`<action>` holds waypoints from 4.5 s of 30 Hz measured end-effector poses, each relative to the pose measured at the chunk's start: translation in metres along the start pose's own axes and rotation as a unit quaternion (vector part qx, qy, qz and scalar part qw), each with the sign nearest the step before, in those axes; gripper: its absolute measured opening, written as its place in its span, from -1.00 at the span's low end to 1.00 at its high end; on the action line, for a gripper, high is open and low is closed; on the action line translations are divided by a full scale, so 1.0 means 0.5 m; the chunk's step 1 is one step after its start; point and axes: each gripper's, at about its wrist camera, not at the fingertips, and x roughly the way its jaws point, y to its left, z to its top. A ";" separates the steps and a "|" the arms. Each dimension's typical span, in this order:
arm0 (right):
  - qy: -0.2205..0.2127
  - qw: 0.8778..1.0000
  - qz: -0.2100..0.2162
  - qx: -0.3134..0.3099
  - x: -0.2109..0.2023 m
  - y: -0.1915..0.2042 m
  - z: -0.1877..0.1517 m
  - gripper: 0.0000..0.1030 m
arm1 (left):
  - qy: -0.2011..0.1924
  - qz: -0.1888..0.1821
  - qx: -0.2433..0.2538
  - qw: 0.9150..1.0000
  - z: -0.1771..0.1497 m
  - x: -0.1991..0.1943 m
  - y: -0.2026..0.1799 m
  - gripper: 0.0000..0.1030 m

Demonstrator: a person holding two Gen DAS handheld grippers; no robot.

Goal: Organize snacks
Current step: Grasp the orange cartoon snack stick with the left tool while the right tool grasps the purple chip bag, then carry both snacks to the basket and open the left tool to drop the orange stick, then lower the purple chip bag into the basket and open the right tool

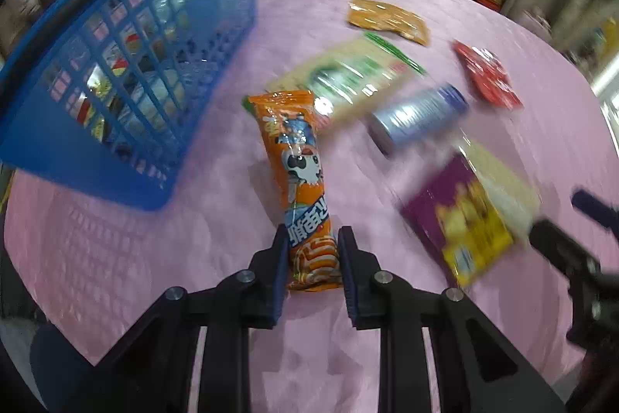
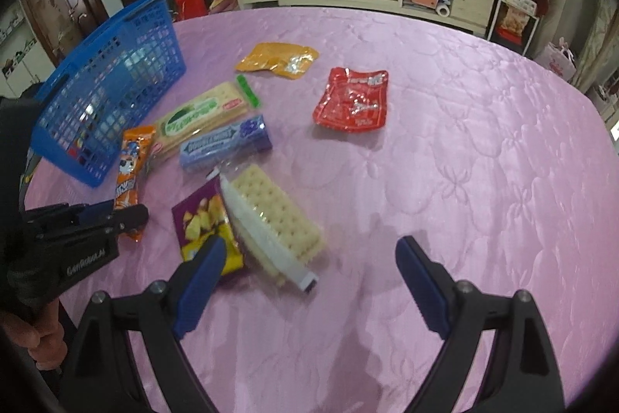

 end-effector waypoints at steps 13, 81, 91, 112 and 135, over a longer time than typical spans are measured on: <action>-0.001 0.995 -0.005 -0.097 -0.008 0.107 -0.030 0.78 | -0.026 -0.091 0.043 0.995 -0.076 -0.082 0.052 -0.57; -0.130 0.989 0.017 -0.062 -0.236 0.427 0.187 0.01 | -0.169 -0.107 0.162 0.966 0.086 -0.401 0.312 -0.57; -0.114 0.992 0.027 -0.048 -0.160 0.420 0.241 0.01 | -0.131 -0.124 0.160 0.970 0.150 -0.318 0.318 -0.56; -0.101 0.995 0.021 -0.014 -0.177 0.358 0.230 0.01 | -0.105 -0.129 0.165 0.972 0.150 -0.267 0.300 0.23; -0.085 0.989 0.021 -0.116 -0.138 0.467 0.362 0.01 | -0.139 -0.094 0.096 0.981 0.254 -0.326 0.465 0.30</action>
